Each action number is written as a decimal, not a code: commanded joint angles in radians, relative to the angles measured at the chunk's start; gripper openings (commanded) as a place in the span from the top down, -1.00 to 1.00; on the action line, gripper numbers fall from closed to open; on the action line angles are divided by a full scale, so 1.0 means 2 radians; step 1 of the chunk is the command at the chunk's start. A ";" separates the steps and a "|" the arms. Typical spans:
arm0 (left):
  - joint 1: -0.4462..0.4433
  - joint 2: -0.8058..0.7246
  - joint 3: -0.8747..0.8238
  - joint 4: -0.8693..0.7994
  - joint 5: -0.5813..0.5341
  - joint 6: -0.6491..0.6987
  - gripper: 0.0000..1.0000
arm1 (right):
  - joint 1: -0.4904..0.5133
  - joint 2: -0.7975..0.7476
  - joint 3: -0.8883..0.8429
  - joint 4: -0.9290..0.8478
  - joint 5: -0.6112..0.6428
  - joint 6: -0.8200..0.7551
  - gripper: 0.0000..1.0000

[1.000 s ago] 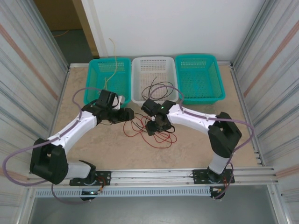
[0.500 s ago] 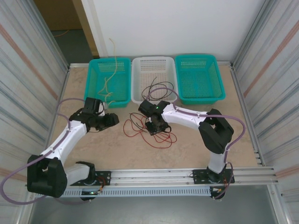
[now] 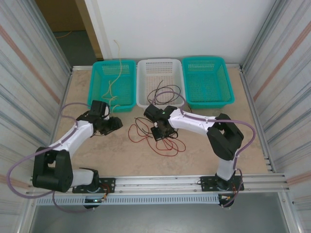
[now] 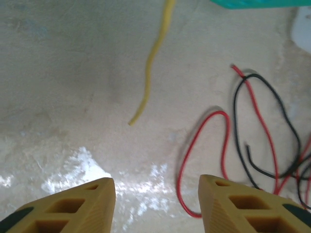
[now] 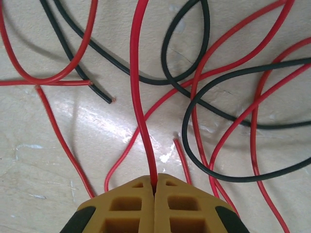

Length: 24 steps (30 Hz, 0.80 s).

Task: Untangle the cables

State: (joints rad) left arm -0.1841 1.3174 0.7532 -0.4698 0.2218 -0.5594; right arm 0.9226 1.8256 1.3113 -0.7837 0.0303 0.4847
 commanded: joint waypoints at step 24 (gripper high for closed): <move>-0.078 0.047 0.036 0.028 -0.126 -0.033 1.00 | 0.021 -0.267 -0.030 0.045 0.043 0.018 1.00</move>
State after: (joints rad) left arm -0.3088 1.4818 0.7971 -0.3672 0.0399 -0.6296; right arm 0.9611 1.3636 1.2110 -0.6819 0.0803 0.5129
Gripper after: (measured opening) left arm 0.061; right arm 0.057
